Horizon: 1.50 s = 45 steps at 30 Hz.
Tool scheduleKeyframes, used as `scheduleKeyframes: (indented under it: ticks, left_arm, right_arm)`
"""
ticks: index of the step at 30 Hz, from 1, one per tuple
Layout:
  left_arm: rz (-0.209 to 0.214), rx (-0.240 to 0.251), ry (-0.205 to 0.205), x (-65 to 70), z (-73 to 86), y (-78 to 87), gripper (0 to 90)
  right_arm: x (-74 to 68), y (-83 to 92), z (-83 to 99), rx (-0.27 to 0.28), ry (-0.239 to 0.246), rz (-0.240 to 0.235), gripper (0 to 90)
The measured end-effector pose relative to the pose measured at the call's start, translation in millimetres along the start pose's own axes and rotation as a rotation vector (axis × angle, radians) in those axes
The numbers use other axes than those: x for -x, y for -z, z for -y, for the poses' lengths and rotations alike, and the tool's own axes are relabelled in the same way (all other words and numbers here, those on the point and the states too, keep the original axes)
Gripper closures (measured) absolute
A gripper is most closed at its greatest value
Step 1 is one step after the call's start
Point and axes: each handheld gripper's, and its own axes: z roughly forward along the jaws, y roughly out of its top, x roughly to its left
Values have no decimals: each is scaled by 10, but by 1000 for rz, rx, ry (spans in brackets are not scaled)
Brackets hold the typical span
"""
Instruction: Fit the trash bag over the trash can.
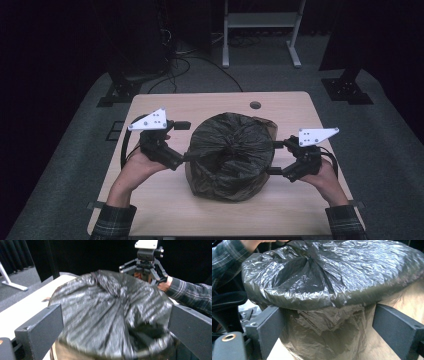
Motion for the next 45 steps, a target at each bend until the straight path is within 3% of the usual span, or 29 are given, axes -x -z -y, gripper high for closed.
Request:
scheduleKeyframes:
  ticks: [8, 15, 19, 26, 36, 45]
  left_arm:
    - [33, -83, -53, -68, -284, -291, 0]
    - [31, -141, -71, -115, -403, -531, 0]
    - [25, -199, -91, -130, -463, -684, 0]
    - [7, -306, -109, -183, -479, -971, 0]
    - [7, -442, -124, -237, -390, -1234, 0]
    - [21, -525, -119, -237, -327, -1447, 0]
  right_arm:
    - [8, -74, -47, -6, 20, 4, 95]
    - [21, -139, -82, -12, 18, 2, 95]
    - [23, -162, -101, -19, 18, 5, 95]
    - [38, -192, -118, -19, 17, 10, 95]
    - [77, -243, -125, -4, 13, 18, 95]
    - [97, -253, -122, 0, 6, 17, 95]
